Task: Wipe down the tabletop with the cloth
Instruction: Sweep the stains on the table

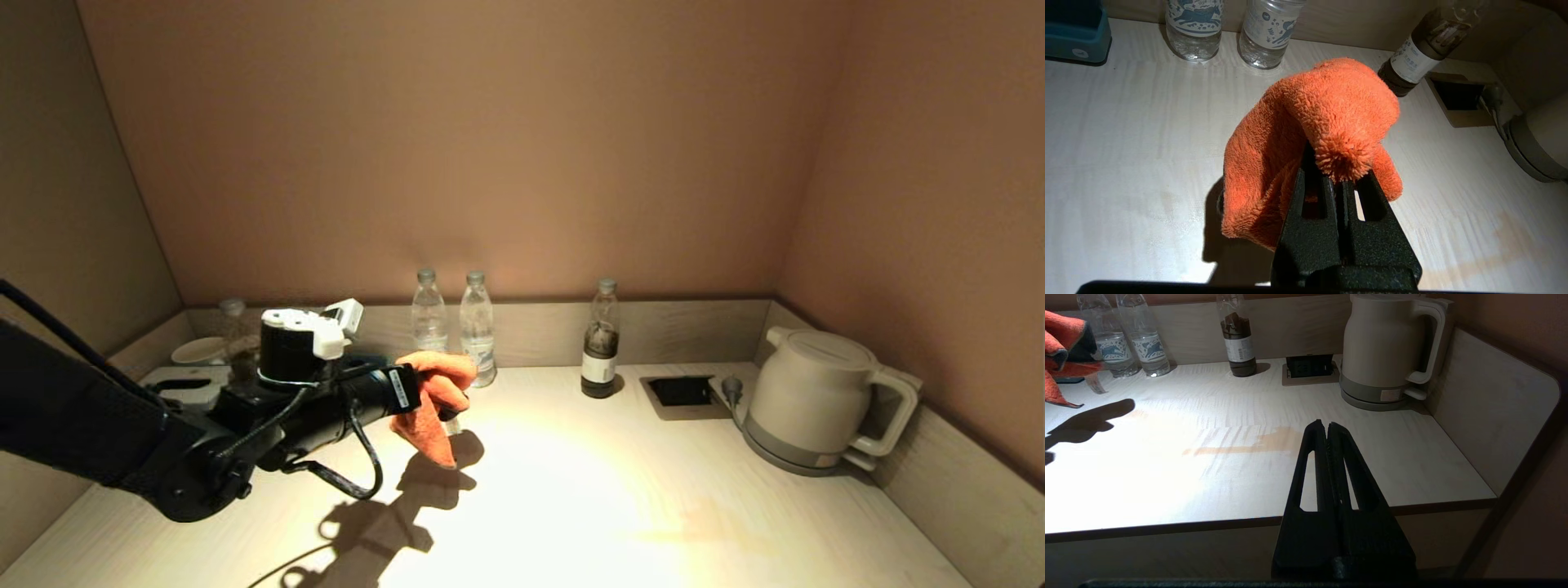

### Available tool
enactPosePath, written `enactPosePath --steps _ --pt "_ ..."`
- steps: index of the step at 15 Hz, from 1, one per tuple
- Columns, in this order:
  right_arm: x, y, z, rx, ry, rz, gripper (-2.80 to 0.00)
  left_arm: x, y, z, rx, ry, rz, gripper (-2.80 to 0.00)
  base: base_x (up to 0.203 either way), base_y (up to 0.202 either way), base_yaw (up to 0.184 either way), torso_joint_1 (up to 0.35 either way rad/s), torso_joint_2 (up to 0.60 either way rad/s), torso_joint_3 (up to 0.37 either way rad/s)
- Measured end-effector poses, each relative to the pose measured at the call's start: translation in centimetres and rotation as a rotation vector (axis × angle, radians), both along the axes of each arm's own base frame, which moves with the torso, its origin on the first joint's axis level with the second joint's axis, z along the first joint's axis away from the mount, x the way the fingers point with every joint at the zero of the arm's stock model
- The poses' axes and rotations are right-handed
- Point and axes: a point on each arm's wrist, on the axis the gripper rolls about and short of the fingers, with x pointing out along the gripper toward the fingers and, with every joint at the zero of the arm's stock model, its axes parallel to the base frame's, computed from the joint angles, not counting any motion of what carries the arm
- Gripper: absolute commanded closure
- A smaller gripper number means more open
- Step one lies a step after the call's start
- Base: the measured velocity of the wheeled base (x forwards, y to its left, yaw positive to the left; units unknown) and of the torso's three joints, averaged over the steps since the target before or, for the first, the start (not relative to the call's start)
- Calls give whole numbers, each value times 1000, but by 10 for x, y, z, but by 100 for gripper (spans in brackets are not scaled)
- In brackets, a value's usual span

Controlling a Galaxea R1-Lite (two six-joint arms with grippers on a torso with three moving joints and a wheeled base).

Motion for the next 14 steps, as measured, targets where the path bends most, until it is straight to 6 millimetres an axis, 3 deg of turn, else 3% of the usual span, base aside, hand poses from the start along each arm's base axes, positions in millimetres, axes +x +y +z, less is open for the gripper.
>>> enactPosePath --steps 9,14 --pt "0 0 0 0 -1 0 0 8 -31 -33 21 30 88 0 0 0 0 0 0 0" --pt "0 0 0 -2 -1 0 0 14 -37 -43 43 34 124 0 0 0 0 0 0 0"
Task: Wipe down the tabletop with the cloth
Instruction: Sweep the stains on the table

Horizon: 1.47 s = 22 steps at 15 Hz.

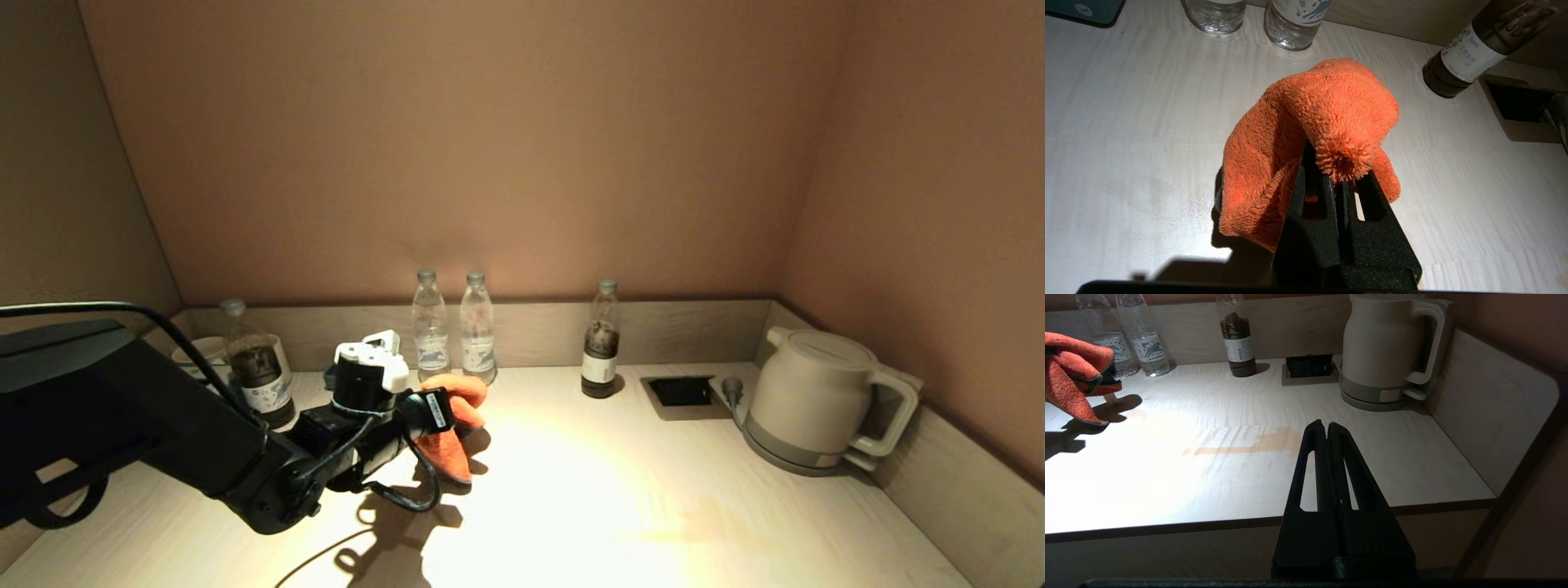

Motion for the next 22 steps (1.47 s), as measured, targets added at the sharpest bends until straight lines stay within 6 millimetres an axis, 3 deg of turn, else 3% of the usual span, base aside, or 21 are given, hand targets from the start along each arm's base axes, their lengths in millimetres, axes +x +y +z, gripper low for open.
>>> enactPosePath --steps 9,22 --pt "0 0 0 1 1 0 0 7 -11 -26 72 25 55 0 0 0 0 0 0 0" --pt "0 0 0 1 1 0 0 -19 -41 -40 127 107 -34 0 0 0 0 0 0 0"
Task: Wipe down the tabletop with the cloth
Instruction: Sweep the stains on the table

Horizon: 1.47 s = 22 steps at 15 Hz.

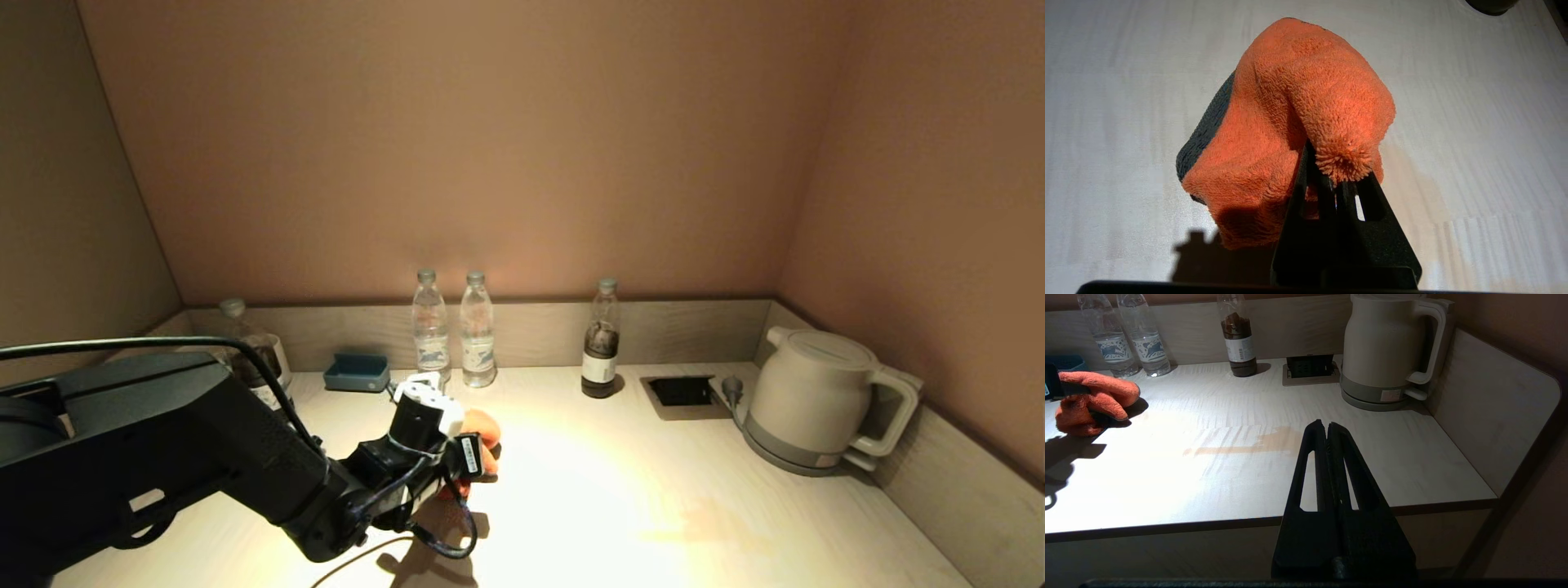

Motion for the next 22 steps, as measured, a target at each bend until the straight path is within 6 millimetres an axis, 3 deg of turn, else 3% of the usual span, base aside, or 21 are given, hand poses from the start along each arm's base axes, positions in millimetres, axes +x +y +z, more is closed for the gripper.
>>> enactPosePath --steps 11,22 --pt "0 0 0 0 0 0 0 -39 -31 -2 -12 54 -93 0 0 0 0 0 0 0" --pt "0 0 0 0 -1 0 0 -103 -62 17 -44 67 -254 0 0 0 0 0 0 0"
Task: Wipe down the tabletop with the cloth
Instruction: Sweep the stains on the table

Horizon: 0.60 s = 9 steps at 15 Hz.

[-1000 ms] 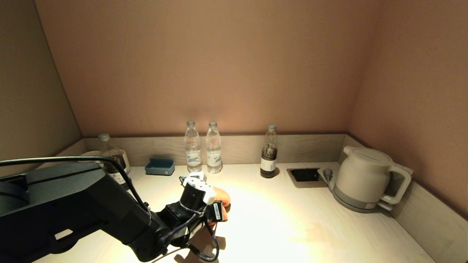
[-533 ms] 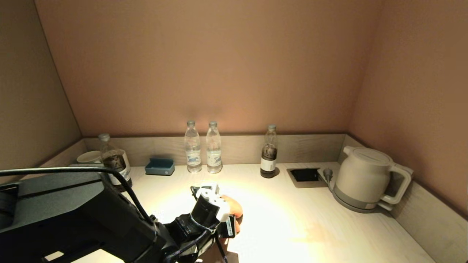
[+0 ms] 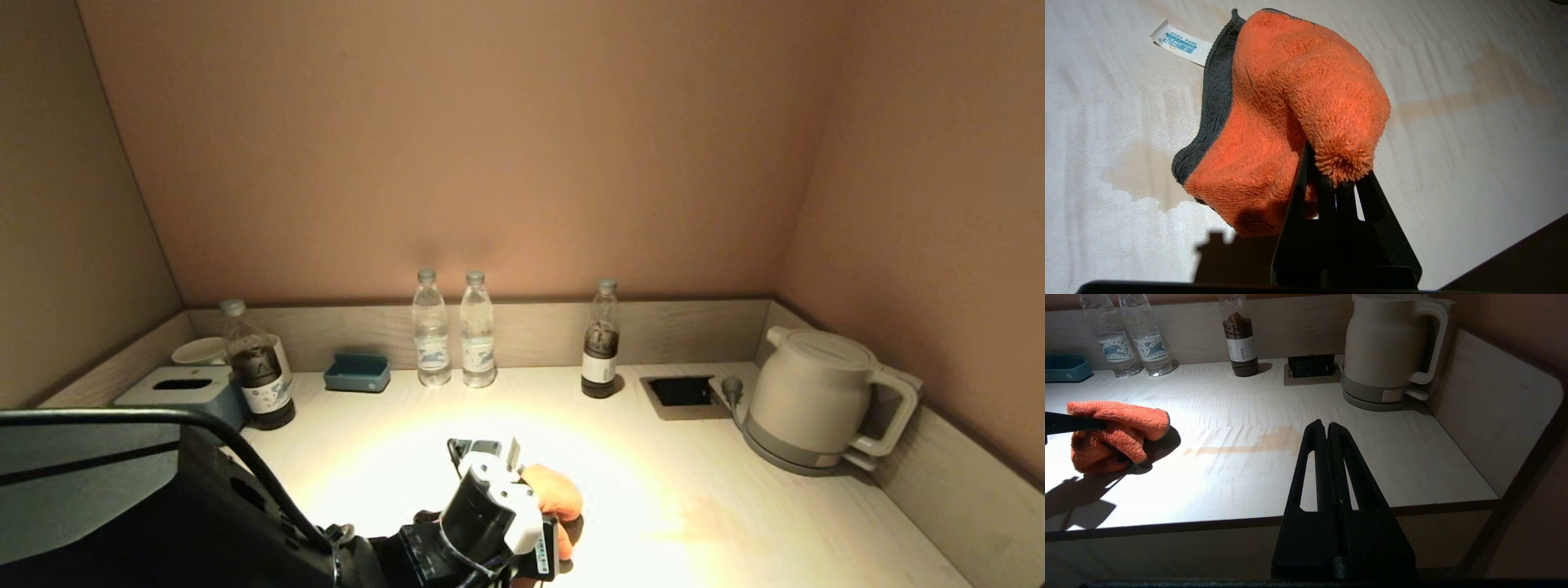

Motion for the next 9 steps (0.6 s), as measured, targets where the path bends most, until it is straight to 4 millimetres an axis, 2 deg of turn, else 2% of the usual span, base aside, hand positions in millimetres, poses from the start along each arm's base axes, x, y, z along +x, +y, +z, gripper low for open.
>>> enactPosePath --steps 4,9 --pt "0 0 0 -1 -1 0 0 -7 0 5 -14 -5 -22 0 0 0 0 0 0 0" --pt "0 0 0 0 -1 -1 0 -3 3 14 -34 -28 2 0 0 0 0 0 0 0"
